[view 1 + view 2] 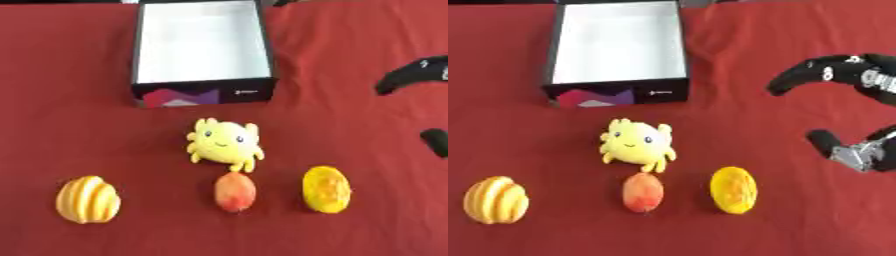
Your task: Pick up objects on the table and place them in the box.
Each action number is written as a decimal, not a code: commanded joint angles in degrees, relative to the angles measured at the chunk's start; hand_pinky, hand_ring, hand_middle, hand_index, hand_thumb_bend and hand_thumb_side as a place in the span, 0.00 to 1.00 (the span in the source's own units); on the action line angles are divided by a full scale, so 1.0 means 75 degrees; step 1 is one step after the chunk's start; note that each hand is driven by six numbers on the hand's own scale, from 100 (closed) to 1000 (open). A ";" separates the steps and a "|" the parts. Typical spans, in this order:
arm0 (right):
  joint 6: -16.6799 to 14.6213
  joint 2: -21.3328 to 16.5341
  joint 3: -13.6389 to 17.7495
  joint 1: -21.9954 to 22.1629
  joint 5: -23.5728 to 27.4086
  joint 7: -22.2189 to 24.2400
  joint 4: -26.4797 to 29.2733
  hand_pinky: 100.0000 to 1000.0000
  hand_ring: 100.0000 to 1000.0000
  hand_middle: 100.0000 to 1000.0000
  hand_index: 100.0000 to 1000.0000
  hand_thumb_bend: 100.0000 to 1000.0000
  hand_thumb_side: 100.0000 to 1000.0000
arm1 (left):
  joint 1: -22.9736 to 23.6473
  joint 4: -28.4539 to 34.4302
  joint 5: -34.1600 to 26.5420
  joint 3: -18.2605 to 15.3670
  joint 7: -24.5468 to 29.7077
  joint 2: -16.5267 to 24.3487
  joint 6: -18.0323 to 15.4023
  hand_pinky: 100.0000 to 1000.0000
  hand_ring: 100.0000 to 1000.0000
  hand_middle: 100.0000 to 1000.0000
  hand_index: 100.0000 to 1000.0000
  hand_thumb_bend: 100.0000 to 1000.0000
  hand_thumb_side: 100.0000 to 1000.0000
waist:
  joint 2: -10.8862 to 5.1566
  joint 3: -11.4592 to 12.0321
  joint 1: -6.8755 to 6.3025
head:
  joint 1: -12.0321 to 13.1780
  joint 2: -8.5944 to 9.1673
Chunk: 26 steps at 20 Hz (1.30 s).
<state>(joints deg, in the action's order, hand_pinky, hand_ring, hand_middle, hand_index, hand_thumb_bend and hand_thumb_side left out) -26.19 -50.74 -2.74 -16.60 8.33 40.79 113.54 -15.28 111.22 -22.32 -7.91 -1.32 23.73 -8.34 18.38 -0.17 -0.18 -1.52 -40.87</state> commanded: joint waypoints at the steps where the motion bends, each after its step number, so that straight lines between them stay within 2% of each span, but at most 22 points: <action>1: -0.0401 -0.0240 -0.0143 -0.0041 -0.0406 0.0200 0.0140 0.95 0.82 0.81 0.91 0.00 0.17 | -0.0043 0.0053 0.0020 0.0005 0.0038 0.0233 -0.0008 0.81 0.74 0.64 0.75 0.00 0.64 | -0.0330 0.0017 0.0111 | -0.0058 -0.0029; 7: -0.0801 -0.0025 -0.0602 -0.0105 -0.1984 0.0286 0.0140 0.93 0.81 0.80 0.90 0.00 0.24 | -0.0039 0.0046 0.0027 0.0035 0.0076 0.0240 0.0004 0.81 0.74 0.64 0.75 0.00 0.64 | -0.0342 0.0032 0.0126 | -0.0093 -0.0061; 11: -0.0991 0.0062 -0.0858 -0.0206 -0.2652 0.0284 0.0140 0.92 0.81 0.80 0.90 0.00 0.24 | -0.0027 0.0044 0.0025 0.0047 0.0093 0.0250 0.0004 0.81 0.74 0.64 0.75 0.00 0.64 | -0.0354 0.0035 0.0135 | -0.0123 -0.0068; 16: -0.0962 0.0223 -0.1166 -0.0316 -0.3032 0.0622 0.0140 0.92 0.81 0.80 0.90 0.00 0.27 | -0.0038 0.0041 0.0016 0.0059 0.0111 0.0248 0.0009 0.81 0.74 0.64 0.75 0.00 0.64 | -0.0349 0.0057 0.0139 | -0.0161 -0.0080; 19: -0.0922 0.0313 -0.1307 -0.0298 -0.3218 0.0927 0.0133 0.93 0.82 0.80 0.91 0.00 0.33 | -0.0049 0.0041 0.0012 0.0067 0.0122 0.0243 0.0014 0.81 0.74 0.64 0.75 0.00 0.64 | -0.0336 0.0069 0.0137 | -0.0167 -0.0092; 23: -0.0874 0.0369 -0.1487 -0.0267 -0.3216 0.1346 0.0027 0.95 0.82 0.81 0.92 0.00 0.37 | -0.0045 0.0036 0.0020 0.0086 0.0160 0.0246 0.0023 0.81 0.74 0.64 0.75 0.00 0.64 | -0.0328 0.0068 0.0134 | -0.0178 -0.0108; 24: -0.0861 0.0376 -0.1495 -0.0268 -0.3179 0.1401 0.0014 0.96 0.82 0.81 0.93 0.03 0.43 | -0.0043 0.0034 0.0022 0.0087 0.0165 0.0246 0.0024 0.81 0.74 0.64 0.75 0.00 0.64 | -0.0327 0.0067 0.0134 | -0.0180 -0.0110; 26: -0.0788 0.0398 -0.1545 -0.0265 -0.3010 0.1465 -0.0037 0.97 0.82 0.82 0.93 0.11 0.45 | -0.0034 0.0028 0.0022 0.0090 0.0174 0.0249 0.0023 0.81 0.74 0.64 0.75 0.00 0.64 | -0.0325 0.0061 0.0131 | -0.0198 -0.0121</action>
<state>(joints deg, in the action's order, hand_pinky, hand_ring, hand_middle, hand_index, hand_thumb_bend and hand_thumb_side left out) -24.30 -46.93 -14.56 -18.16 -14.92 43.27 113.07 -15.17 110.92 -22.14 -7.20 -0.20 23.74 -8.12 18.09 0.37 0.12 -2.82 -41.63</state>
